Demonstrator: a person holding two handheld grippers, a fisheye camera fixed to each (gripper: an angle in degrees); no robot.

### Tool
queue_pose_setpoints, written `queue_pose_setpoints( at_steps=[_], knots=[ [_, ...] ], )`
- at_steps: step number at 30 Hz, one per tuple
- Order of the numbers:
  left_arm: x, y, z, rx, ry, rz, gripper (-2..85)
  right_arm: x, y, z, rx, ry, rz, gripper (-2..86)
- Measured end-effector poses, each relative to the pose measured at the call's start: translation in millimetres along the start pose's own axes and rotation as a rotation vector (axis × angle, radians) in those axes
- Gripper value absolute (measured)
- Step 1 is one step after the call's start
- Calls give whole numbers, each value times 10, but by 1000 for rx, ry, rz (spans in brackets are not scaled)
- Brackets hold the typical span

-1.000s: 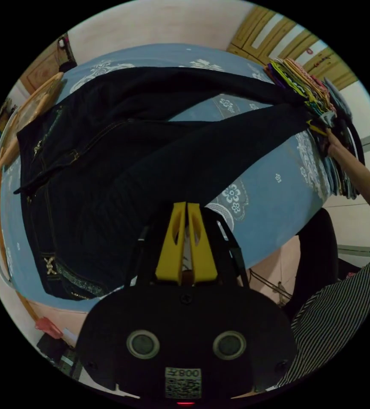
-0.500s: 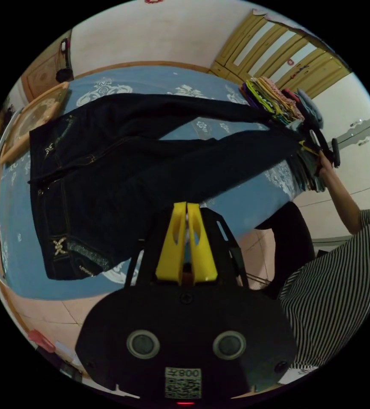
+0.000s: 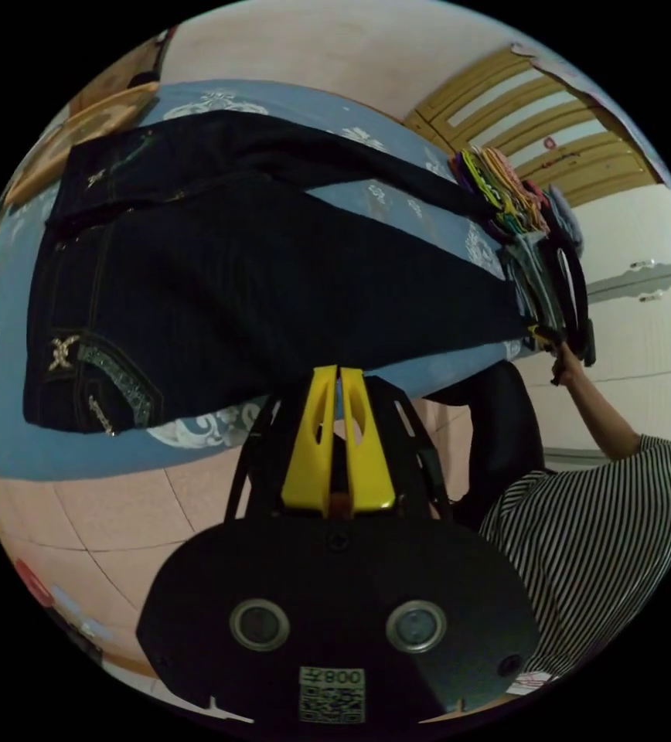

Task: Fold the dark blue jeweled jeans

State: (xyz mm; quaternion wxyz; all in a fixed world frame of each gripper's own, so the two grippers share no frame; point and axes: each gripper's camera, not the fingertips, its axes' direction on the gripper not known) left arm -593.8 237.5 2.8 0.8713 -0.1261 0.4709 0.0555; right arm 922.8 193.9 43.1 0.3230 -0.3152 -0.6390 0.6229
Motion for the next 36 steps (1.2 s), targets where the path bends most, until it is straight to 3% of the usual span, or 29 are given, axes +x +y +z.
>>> queue_pose_setpoints(
  at_steps=[6, 11, 15, 20, 25, 32, 36],
  knots=[
    [-600, 503, -444, 106, 8, -187, 35, 251, -24, 648, -41, -46, 39, 18],
    [-1429, 1089, -844, 341, 154, -544, 78, 406, 35, 1103, -23, -47, 69, 37],
    [-1896, 1321, -1009, 458, 258, -709, 99, 455, 125, 1440, 0, 74, 67, 22],
    [-2373, 1400, -1206, 540, 297, -829, 98, -202, 219, 1881, 33, -18, -262, 12],
    [-2609, 1395, -1350, 472, 232, -898, 34, -1466, 378, 2920, -101, -89, -767, 10],
    [-2809, 1668, -2018, 682, 217, -835, 11, -2093, 491, 4191, -257, -7, -1013, 6],
    [-2872, 1660, -2085, 568, 194, -800, 32, -2182, 529, 4598, -261, -55, -1052, 20]
  ],
)
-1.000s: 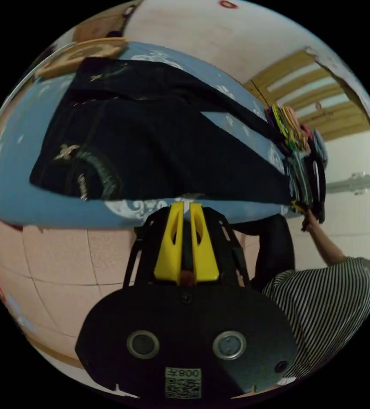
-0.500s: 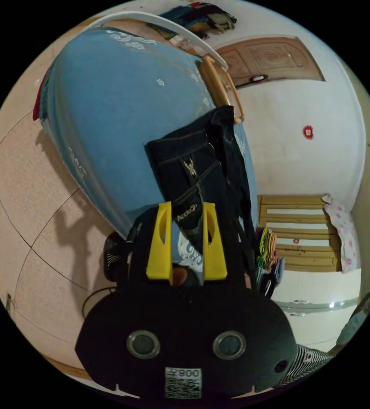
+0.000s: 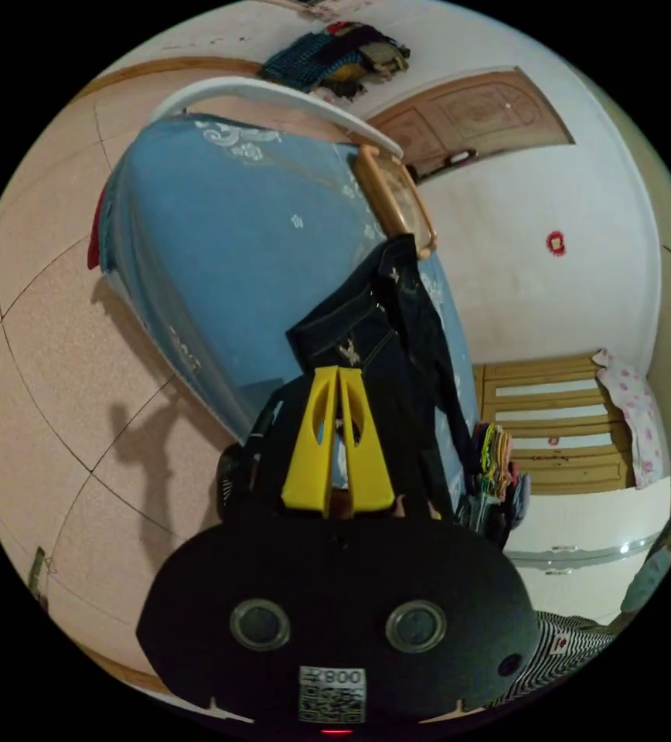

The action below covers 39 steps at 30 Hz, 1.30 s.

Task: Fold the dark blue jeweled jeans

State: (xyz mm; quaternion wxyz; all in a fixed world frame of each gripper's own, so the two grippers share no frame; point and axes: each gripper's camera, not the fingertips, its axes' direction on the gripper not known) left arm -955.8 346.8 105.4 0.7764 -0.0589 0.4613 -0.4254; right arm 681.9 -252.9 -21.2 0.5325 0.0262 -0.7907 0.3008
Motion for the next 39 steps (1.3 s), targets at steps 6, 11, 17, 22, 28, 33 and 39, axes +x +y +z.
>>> queue_pose_setpoints(
  at_steps=[6, 11, 17, 22, 28, 33, 39],
  knots=[
    [-4, -83, 312, -106, 80, -61, 96, -325, -367, 341, 63, 26, -201, 70],
    [112, -196, 387, -114, 43, -92, 71, -706, -807, 714, 51, 78, -406, 88],
    [266, -199, 382, -77, 130, -126, 25, -943, -1212, 1279, -65, 209, -538, 83],
    [600, -189, 239, 19, 243, -57, 12, -816, -1425, 1199, -49, 132, -503, 19],
    [1155, -109, 36, 101, 259, 81, 7, -958, -1619, 826, 2, 31, -553, 4],
    [1287, 33, 282, 13, -20, 11, 7, -1065, -1806, 807, -46, 29, -554, 8],
    [1678, 311, 491, 132, -32, -28, 19, -463, -1977, 108, 84, -163, -264, 26]
  ],
)
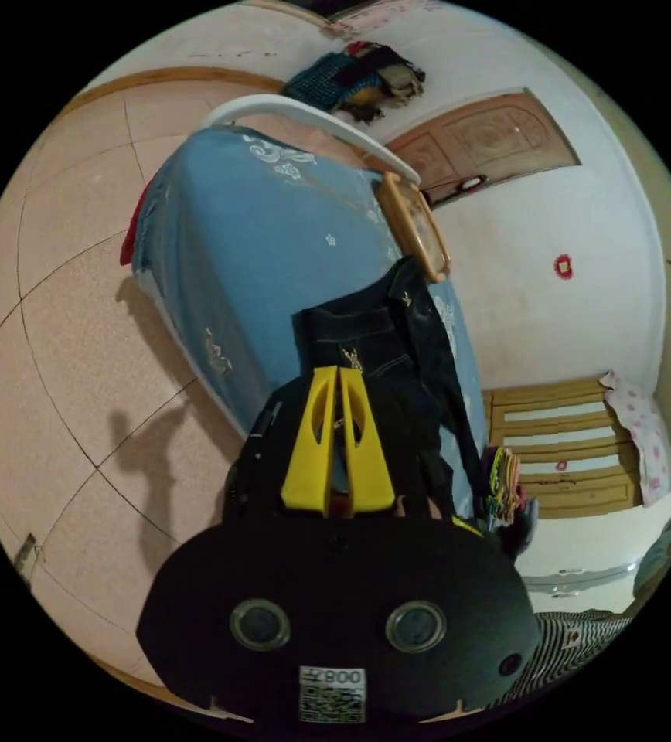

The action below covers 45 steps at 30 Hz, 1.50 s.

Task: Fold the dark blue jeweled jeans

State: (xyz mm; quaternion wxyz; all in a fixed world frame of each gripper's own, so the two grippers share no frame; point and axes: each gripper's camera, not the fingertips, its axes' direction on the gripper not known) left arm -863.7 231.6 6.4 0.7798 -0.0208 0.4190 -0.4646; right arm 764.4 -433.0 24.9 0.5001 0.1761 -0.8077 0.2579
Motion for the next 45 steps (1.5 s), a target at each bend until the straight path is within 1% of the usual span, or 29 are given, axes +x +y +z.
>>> queue_pose_setpoints(
  at_steps=[2, 4, 5, 7, 8, 10, 11, 12, 14, 16, 18, 21, 23, 25, 28, 30, 33, 36, 38, 42, 45],
  knots=[
    [432, 49, 241, -36, 21, 112, 38, 308, 63, -344, 74, 40, 126, 36],
    [834, 76, 507, -83, 54, 216, 58, 826, 188, -850, 145, 159, 305, 49],
    [1137, 102, 718, -119, 81, 294, 66, 961, 222, -984, 157, 191, 349, 50],
    [1618, 158, 1078, -190, 134, 409, 74, 1429, 355, -1560, 201, 321, 500, 55],
    [1949, 213, 1335, -241, 165, 485, 77, 1522, 385, -1710, 213, 359, 533, 57],
    [2444, 324, 1737, -311, 200, 589, 81, 1810, 484, -2304, 271, 465, 653, 65],
    [2758, 414, 2005, -360, 212, 655, 83, 1865, 508, -2447, 292, 483, 682, 69],
    [2910, 463, 2139, -383, 212, 686, 84, 1962, 557, -2713, 335, 513, 757, 78],
    [3476, 684, 2649, -464, 194, 805, 86, 2061, 629, -3063, 418, 516, 867, 87],
    [3861, 859, 3000, -518, 185, 877, 87, 2093, 673, -3412, 555, 495, 969, 90],
    [4203, 1031, 3298, -550, 166, 948, 89, 2099, 634, -3575, 591, 492, 1032, 91],
    [4690, 1304, 3716, -580, 111, 1060, 93, 2103, 554, -3776, 619, 425, 1143, 96],
    [5029, 1503, 3985, -586, 69, 1156, 99, 2046, 545, -3912, 666, 397, 1212, 96],
    [5272, 1635, 4175, -586, 33, 1229, 104, 1948, 567, -4109, 760, 319, 1277, 96],
    [5633, 1807, 4486, -587, -14, 1314, 110, 1817, 549, -4370, 801, 254, 1320, 95],
    [5825, 1891, 4682, -598, -43, 1341, 110, 1734, 520, -4537, 799, 231, 1334, 93],
    [6081, 2036, 5024, -649, -131, 1372, 97, 1580, 450, -4799, 776, 210, 1341, 84],
    [6274, 2166, 5226, -629, -199, 1380, 43, 1401, 444, -5012, 797, 125, 1340, 59],
    [6394, 2264, 5328, -647, -193, 1387, 14, 1272, 441, -5127, 797, 65, 1336, 42],
    [6524, 2374, 5399, -647, -157, 1369, 5, 821, 386, -5438, 794, 58, 1295, 24],
    [6602, 2439, 5377, -641, -75, 1330, 4, 381, 320, -5728, 836, 49, 1202, 19]
  ],
)
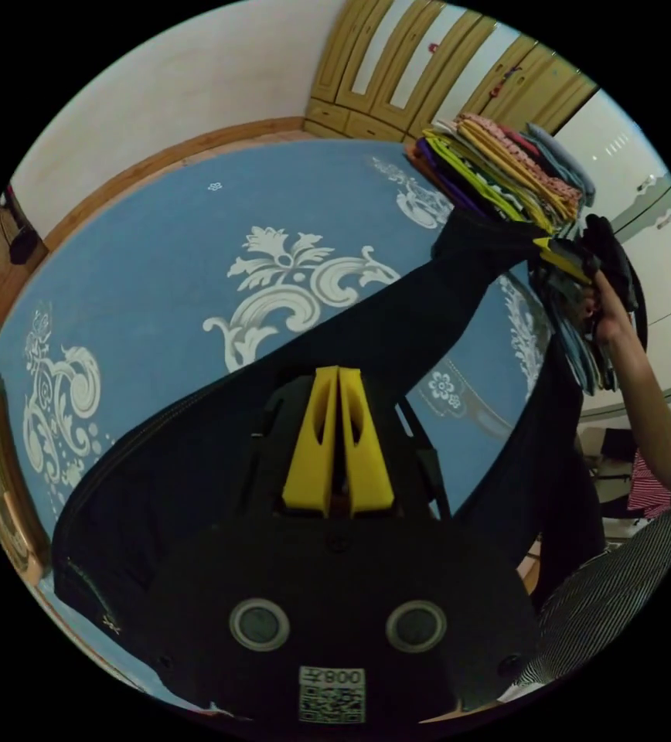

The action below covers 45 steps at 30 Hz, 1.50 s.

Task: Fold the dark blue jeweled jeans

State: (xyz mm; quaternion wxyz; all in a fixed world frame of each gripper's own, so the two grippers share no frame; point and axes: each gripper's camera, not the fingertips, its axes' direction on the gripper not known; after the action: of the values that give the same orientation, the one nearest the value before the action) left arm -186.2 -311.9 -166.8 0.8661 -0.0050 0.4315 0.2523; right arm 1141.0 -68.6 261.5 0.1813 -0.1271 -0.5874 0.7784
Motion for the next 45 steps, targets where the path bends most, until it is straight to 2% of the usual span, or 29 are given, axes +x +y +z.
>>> queue_pose_setpoints(
  at_steps=[6, 8, 13, 16, 21, 26, 28, 29, 31, 33, 35, 38, 41, 43, 45],
  knots=[
    [256, -7, -184, 145, 33, 11, 29, -764, 512, -1034, 106, -179, -166, 16],
    [391, -21, -277, 202, 38, 41, 76, -968, 666, -1350, 135, -237, -204, 16],
    [631, -145, -380, 271, 68, 142, 115, -1467, 1101, -2116, 190, -329, -267, 15],
    [773, -264, -348, 253, 21, 179, 111, -1697, 1315, -2404, 216, -399, -274, 14],
    [896, -365, -344, 292, -95, 172, 46, -2127, 1551, -2749, 268, -441, -356, 16],
    [688, -654, -130, 274, -136, 33, 18, -2419, 1318, -2568, 342, -235, -374, 20],
    [524, -793, 28, 208, -106, -71, 22, -2546, 999, -2129, 339, 27, -415, 24],
    [421, -848, 120, 176, -82, -132, 28, -2562, 912, -1982, 319, 112, -409, 25],
    [312, -853, 198, 187, -39, -196, 36, -2504, 597, -1425, 143, 333, -347, 29],
    [266, -802, 242, 206, 5, -200, 46, -2405, 518, -1145, 66, 400, -347, 15],
    [291, -670, 303, 200, 2, -143, 58, -2293, 522, -1046, 64, 434, -344, 10],
    [329, -440, 416, 160, 16, -72, 67, -2067, 588, -1030, 68, 384, -358, 9],
    [327, -236, 552, 101, 7, -64, 70, -1825, 646, -960, 56, 382, -372, 12],
    [319, -149, 625, 72, -12, -67, 69, -1658, 629, -762, -42, 318, -397, 12],
    [289, -94, 730, 11, -42, -83, 66, -1550, 576, -564, -89, 344, -395, 11]
  ],
)
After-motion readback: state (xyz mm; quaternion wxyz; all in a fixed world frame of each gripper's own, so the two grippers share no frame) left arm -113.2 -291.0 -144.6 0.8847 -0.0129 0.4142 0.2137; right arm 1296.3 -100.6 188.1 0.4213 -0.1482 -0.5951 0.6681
